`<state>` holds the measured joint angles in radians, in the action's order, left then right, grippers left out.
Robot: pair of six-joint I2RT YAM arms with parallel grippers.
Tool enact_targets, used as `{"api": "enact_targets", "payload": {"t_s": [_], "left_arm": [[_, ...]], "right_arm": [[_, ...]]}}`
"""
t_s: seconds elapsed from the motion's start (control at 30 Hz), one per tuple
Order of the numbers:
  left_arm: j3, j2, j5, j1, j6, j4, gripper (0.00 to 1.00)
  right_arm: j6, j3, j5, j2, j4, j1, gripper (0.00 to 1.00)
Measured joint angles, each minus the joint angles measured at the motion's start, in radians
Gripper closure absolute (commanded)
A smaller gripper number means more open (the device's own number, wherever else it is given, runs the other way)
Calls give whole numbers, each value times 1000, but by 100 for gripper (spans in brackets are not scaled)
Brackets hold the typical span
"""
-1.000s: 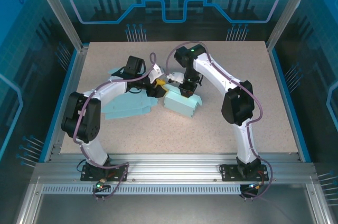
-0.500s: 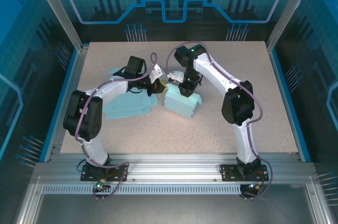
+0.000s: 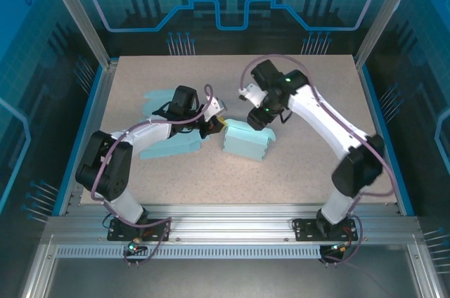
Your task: Fold the paper box
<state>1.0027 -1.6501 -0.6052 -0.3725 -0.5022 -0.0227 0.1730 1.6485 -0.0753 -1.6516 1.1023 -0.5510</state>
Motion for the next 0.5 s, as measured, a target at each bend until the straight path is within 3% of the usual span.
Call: {"api": "enact_targets", "payload": {"t_s": [0.27,0.5], "left_arm": [[-83,85,128,-72,76,98,100],[-161,139,206,-122,139,175,100]], "right_arm": [[-303,-386,-95,367,-234,37,49],[-475,-670,-121,552,-335,89,44]]}}
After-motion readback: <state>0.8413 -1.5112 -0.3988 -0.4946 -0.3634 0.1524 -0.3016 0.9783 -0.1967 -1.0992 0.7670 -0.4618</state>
